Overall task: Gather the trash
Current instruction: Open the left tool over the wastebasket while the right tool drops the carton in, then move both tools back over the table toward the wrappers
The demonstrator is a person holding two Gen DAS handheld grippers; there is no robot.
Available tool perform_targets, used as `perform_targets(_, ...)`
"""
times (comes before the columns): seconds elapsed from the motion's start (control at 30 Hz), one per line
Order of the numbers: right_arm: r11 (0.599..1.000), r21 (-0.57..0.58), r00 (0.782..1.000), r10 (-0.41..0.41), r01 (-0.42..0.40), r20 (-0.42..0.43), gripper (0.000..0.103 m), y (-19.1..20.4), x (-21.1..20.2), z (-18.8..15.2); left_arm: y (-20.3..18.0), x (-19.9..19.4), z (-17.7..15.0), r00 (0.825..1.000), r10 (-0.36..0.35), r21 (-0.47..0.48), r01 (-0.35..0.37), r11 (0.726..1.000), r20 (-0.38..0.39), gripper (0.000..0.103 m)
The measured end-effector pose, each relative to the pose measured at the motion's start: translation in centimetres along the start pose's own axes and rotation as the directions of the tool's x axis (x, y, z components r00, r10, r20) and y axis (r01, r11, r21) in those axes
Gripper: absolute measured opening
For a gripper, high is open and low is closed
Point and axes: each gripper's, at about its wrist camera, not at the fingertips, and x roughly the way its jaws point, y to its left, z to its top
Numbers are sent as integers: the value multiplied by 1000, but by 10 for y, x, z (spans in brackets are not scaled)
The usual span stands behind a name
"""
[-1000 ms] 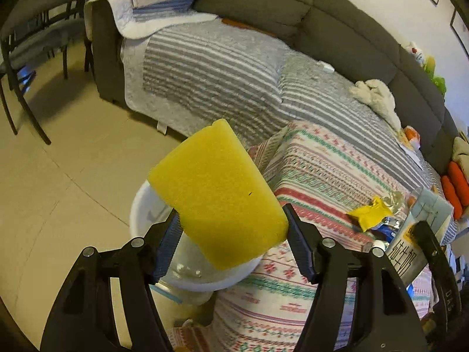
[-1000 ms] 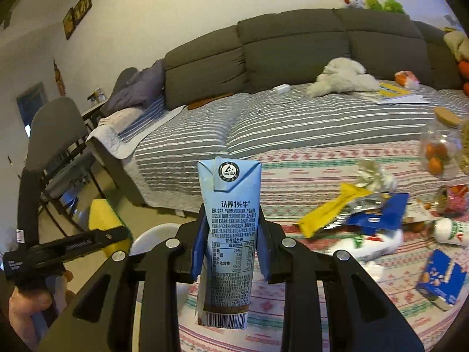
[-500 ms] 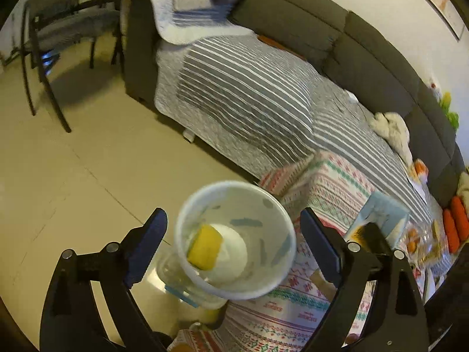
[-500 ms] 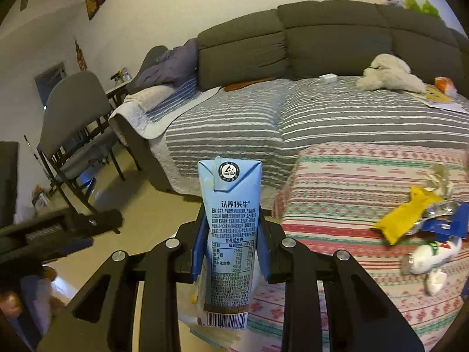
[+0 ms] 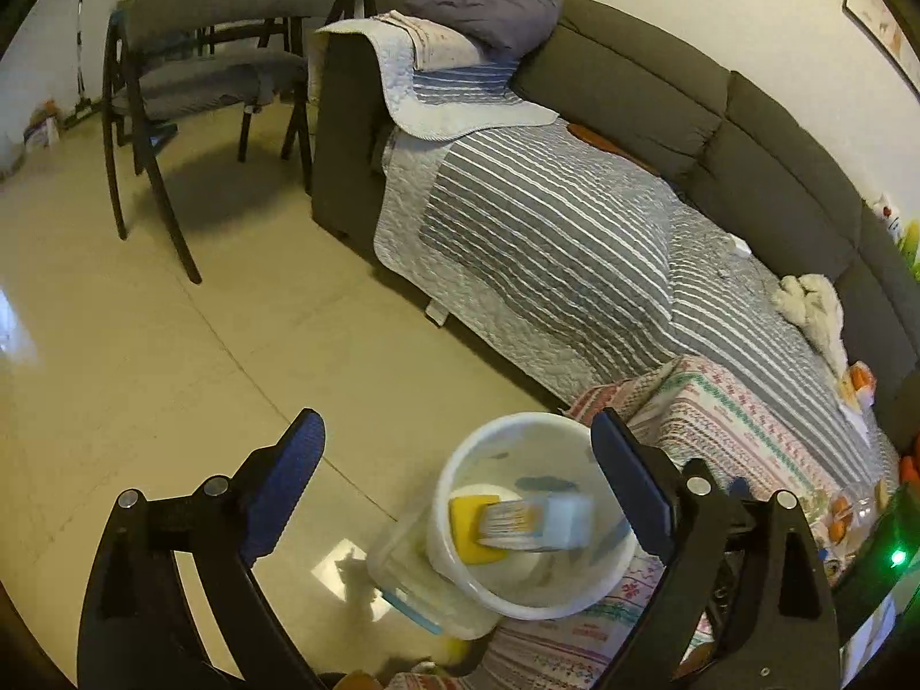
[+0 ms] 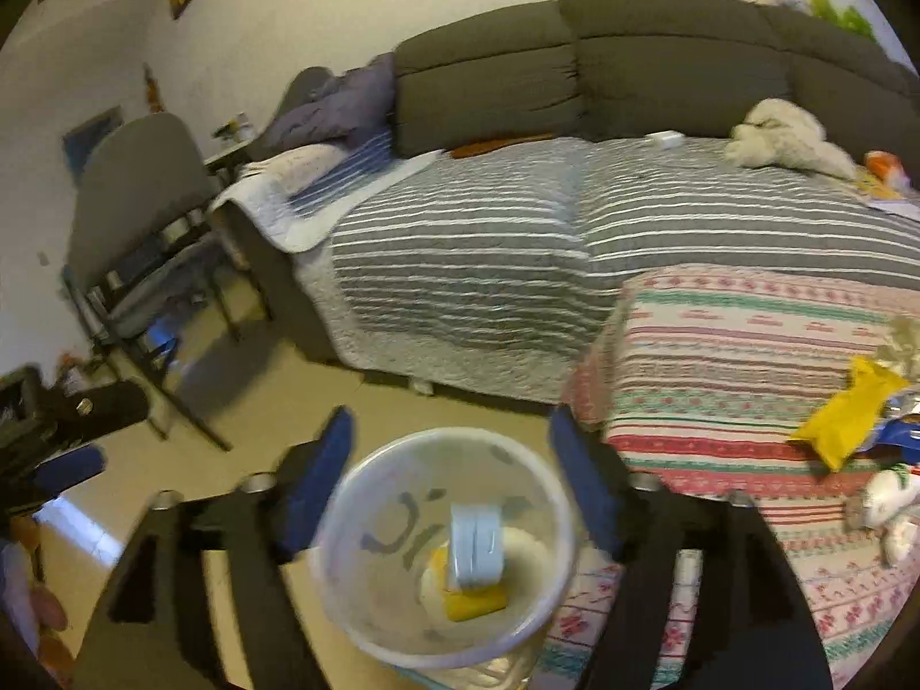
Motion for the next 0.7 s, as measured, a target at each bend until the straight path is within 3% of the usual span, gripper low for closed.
perform_targets(0.1,997,21,996,-79,79,28,91,-9,-7,6,-7,-5,-2,999,30,29,-31,999,29,96)
perform_targets(0.37,968,26,965,-252,251,70,96,-44,-31,24,-53,-12,-14,991,92,133,-105,986,102,96)
perform_targets(0.7,926,35,919,-378,376,111,96,-104,-72,28,-128,-15,-43,986,58,270,-100,958,157,96)
